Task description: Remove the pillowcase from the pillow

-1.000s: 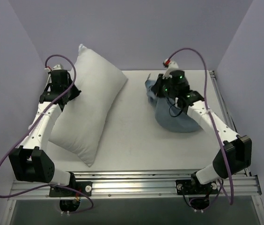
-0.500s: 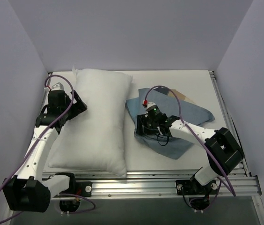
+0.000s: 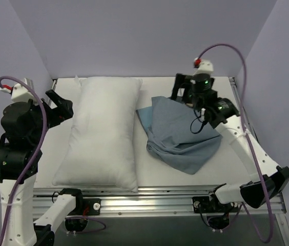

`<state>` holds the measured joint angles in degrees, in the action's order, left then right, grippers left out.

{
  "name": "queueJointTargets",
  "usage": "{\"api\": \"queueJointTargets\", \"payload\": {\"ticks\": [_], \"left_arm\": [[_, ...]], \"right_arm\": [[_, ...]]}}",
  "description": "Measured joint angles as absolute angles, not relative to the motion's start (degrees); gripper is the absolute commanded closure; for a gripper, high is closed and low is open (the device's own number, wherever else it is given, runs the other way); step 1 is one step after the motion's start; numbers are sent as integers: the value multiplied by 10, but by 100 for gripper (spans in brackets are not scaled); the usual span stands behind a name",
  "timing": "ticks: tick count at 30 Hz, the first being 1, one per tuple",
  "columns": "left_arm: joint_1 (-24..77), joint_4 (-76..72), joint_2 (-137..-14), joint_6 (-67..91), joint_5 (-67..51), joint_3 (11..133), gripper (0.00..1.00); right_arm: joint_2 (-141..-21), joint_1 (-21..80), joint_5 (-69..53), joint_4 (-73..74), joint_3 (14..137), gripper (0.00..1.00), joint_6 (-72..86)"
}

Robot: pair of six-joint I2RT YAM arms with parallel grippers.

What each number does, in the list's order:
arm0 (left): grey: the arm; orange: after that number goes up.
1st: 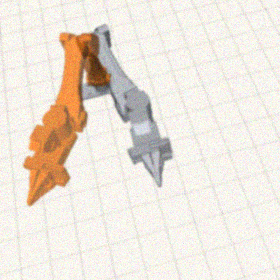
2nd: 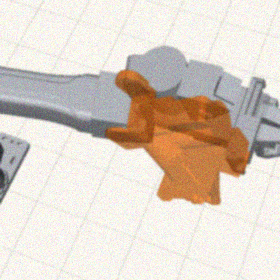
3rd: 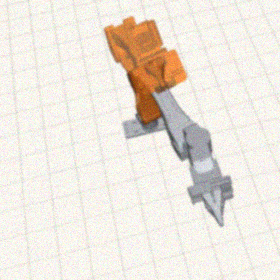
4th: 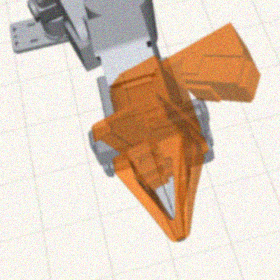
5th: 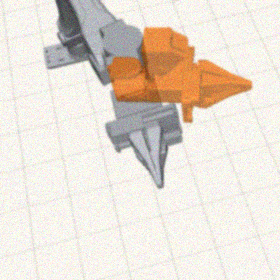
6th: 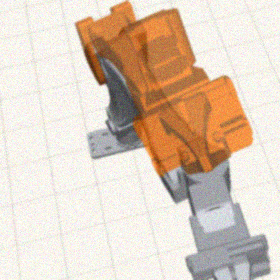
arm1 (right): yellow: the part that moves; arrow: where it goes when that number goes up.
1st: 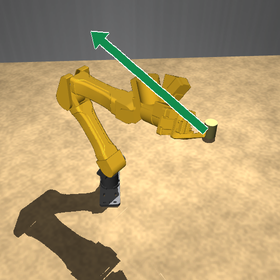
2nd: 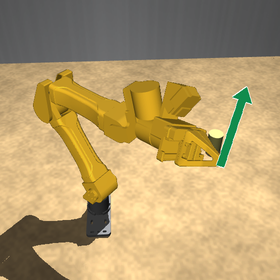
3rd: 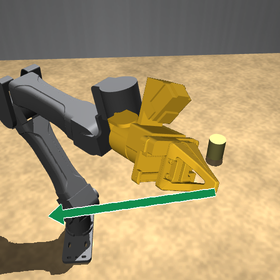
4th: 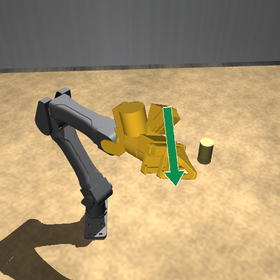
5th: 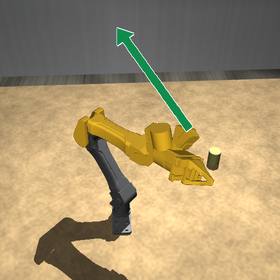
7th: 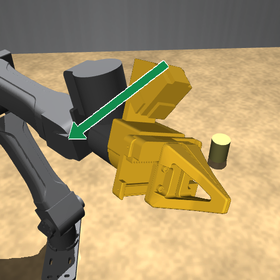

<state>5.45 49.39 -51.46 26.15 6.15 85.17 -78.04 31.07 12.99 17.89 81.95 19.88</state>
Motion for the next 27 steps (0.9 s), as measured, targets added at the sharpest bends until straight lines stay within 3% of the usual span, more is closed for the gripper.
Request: {"api": "queueJointTargets", "payload": {"ticks": [8,16,27], "left_arm": [[55,593,-496,202,128,999,6],[57,650,-461,153,202,1134,6],[76,652,-389,137,277,1158,6]], "right_arm": [[-671,129,264,266,905,0,187],[-487,126,361,282,950,0,116],[-368,163,374,273,965,0,45]]}}
